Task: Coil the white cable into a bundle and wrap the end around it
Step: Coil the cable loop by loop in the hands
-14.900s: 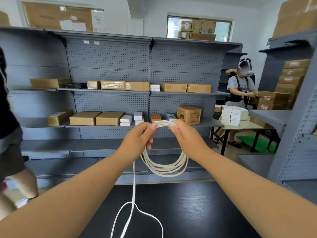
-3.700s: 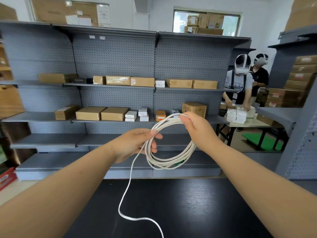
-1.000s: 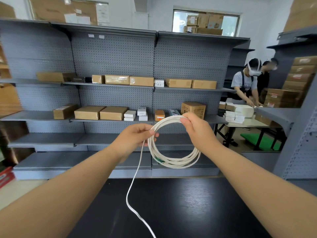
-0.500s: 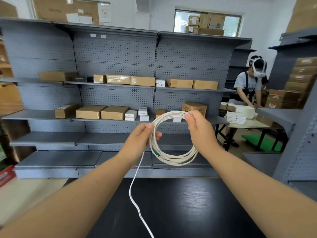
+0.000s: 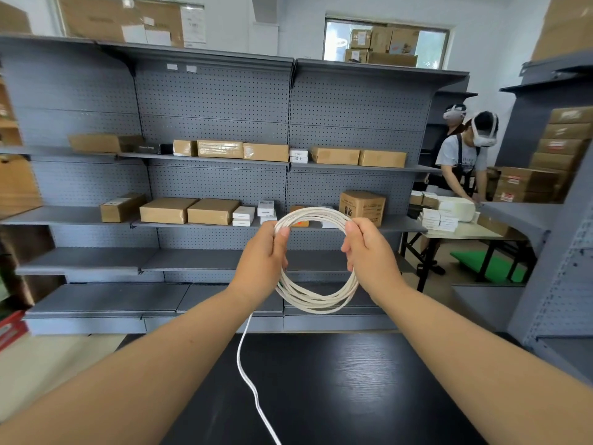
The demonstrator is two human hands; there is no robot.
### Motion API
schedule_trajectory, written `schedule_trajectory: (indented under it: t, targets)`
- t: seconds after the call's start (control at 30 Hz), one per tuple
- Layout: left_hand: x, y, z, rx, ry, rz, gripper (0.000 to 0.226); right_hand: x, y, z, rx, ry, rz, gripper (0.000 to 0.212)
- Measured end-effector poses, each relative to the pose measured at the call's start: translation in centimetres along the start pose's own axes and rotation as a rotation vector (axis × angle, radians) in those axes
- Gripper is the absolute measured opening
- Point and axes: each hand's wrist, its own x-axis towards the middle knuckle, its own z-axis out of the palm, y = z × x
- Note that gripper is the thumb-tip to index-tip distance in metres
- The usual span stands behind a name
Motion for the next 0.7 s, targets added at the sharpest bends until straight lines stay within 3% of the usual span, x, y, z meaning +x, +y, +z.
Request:
schedule_trajectory:
  t: [0.37, 0.7]
  targets:
    - [1.4, 1.0, -1.5, 0.192, -0.045, 0.064, 0.035, -0.4, -0.5, -0.7, 0.023, -0.178, -0.007, 0.024]
    - [1.6, 1.5, -1.3, 0.369, -0.176, 0.199, 0.02, 0.5, -2.1, -0.6, -0.272, -0.344, -0.169, 0.027]
